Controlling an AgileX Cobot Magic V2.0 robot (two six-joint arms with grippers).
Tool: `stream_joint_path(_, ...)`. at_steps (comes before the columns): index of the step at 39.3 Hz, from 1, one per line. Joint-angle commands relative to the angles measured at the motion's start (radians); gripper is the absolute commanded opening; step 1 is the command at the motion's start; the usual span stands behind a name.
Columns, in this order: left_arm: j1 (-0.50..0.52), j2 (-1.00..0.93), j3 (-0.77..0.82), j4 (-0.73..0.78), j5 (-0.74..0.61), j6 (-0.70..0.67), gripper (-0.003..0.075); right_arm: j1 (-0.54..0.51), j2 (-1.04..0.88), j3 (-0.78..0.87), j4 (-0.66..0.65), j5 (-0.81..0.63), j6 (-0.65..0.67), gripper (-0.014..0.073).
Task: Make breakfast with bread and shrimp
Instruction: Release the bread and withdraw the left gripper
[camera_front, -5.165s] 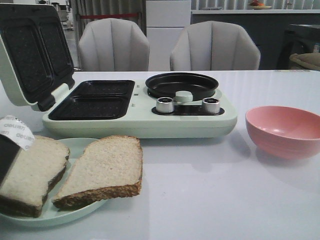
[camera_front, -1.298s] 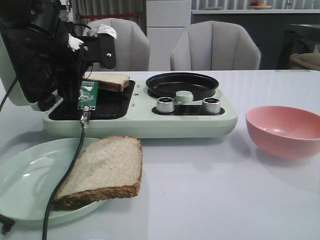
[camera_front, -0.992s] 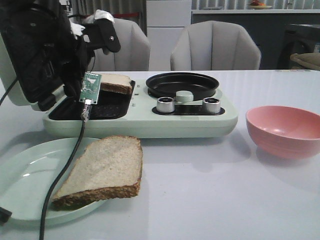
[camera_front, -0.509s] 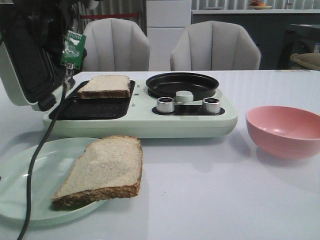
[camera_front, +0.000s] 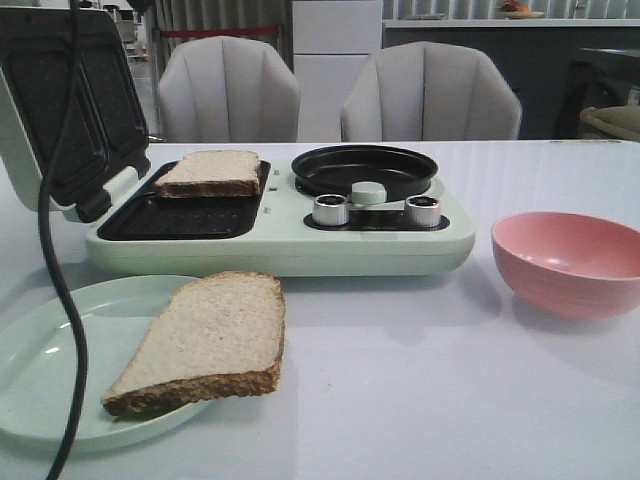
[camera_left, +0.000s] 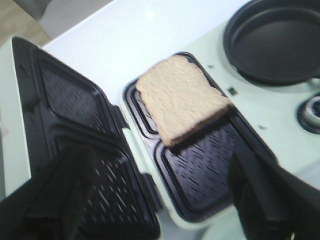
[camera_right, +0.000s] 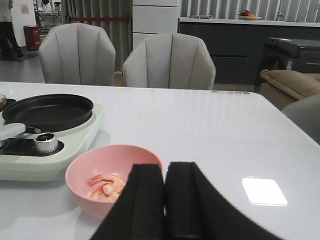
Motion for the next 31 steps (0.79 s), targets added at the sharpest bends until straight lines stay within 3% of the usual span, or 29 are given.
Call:
stream_joint_path(1,0.035,-0.114,0.037,-0.105,-0.037,0.072,0.0582,-0.007,-0.019,-0.017,-0.013,-0.093,-0.008,0.0153)
stream_joint_path(4,0.077,-0.188,0.112,-0.203,-0.041,0.121,0.0582,-0.007,-0.019,-0.017,-0.013,-0.093,-0.008,0.0153)
stream_joint_path(10,0.136,-0.354,0.256,-0.222,-0.042,0.120,0.0582,-0.007,-0.019,-0.017,-0.013,-0.093,-0.008,0.0153)
stream_joint_path(23,0.138,-0.808,0.528,-0.324,-0.096,0.113,0.0582,-0.007,-0.019,-0.017,-0.013,-0.093,-0.008,0.0153)
stream_joint_path(31,0.136,-1.035,0.617,-0.399,-0.087,0.113,0.0582,-0.007,-0.019,-0.017,-0.013,-0.093,-0.008,0.0153)
